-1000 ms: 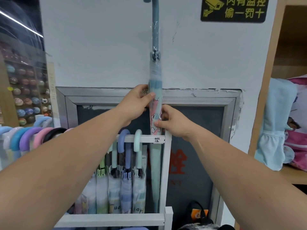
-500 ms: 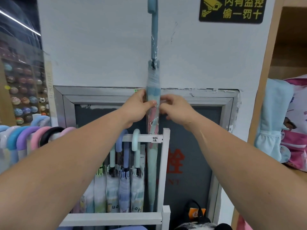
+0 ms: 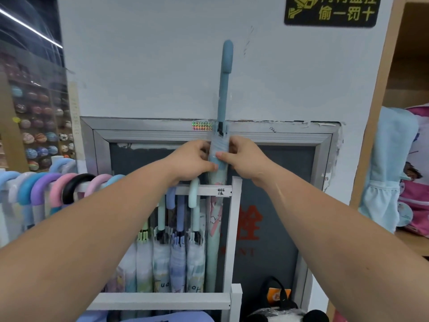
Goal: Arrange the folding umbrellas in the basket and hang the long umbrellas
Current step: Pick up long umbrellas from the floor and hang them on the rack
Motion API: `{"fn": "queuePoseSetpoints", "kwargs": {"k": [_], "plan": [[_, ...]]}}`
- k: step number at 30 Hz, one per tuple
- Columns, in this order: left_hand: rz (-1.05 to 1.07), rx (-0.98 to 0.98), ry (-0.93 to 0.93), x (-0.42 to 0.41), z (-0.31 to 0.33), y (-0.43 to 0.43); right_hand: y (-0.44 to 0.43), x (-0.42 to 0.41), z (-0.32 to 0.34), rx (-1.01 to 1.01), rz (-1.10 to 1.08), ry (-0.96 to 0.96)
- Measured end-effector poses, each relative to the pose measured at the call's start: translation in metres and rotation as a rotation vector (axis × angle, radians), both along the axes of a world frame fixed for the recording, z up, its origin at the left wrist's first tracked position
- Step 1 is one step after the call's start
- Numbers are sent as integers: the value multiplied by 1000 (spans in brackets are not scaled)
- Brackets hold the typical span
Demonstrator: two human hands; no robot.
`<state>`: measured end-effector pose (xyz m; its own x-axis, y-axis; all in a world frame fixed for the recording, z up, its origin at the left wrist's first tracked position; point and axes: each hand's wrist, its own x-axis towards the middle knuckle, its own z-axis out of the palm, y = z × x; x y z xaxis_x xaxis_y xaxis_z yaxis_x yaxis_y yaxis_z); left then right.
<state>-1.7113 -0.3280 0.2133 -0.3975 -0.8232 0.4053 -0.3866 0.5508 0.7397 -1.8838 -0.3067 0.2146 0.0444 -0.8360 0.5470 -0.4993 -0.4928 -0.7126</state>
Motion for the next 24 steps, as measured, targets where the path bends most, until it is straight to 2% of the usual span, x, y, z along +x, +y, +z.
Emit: {"fn": "queuePoseSetpoints", "kwargs": {"k": [5,10,15,18,20,22,24], "plan": [[30,-1,235,4,12,5,1,3,-24,70,-30,70],[18,-30,162,-4,4,5,4,2,-30,87,-43,129],[115,-25,170,-13,-9,-2,5,-3,-36,159,-14,196],[142,-38,72,-16,-16,-4,14,-7,-29,200,10,239],[146,-50,12,-17,-17,-3,19,-12,-18,179,-48,278],[141,-47,-14,-17,-16,-3,23,-16,-4,119,-115,157],[124,-34,-29,-16,-15,-2,30,-18,14,60,-96,-141]]}}
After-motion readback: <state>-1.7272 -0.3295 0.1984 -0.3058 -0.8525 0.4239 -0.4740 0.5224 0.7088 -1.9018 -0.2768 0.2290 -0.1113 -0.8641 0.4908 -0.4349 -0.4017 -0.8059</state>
